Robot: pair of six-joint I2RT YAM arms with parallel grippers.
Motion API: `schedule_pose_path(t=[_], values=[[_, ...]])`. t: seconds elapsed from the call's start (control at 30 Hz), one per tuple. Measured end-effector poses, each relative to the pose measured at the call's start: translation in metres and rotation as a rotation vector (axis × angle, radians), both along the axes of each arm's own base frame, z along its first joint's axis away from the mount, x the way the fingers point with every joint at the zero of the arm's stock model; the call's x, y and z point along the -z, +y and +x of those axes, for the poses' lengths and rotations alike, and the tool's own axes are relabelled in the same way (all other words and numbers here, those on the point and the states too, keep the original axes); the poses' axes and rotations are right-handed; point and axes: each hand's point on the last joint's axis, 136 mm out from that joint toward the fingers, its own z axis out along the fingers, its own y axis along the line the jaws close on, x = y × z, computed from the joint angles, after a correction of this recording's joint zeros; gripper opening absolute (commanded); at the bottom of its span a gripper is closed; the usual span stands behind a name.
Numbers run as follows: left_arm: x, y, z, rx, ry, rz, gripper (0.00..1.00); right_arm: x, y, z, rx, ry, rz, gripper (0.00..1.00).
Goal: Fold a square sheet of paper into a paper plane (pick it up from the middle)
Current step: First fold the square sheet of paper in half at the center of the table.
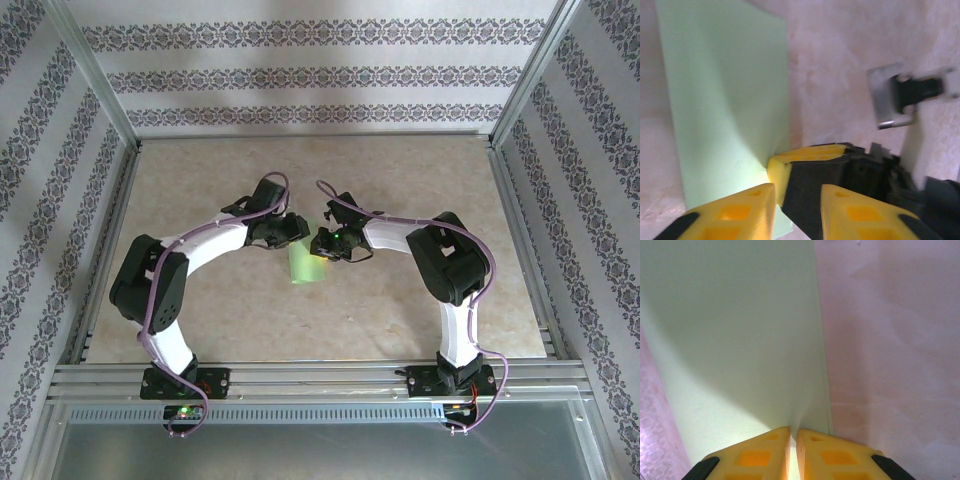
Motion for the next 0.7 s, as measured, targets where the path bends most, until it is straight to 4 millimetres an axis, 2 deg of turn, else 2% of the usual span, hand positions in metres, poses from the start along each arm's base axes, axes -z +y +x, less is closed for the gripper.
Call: schedule_pose_path(t=[0.13,0.23,0.7], values=[[0.030,-0.003,-0.012,0.025,0.088,0.000,0.21,0.001,0.000,0.000,0.004,0.004,-0.011,0.19],[0.041,-0.004,-0.016,0.035,0.122,0.000,0.21,0.002,-0.001,0.000,0.007,0.006,-0.013,0.19],[0.060,0.012,-0.023,0.015,0.169,0.085,0.21,0.002,-0.001,0.000,0.013,0.003,-0.034,0.19]])
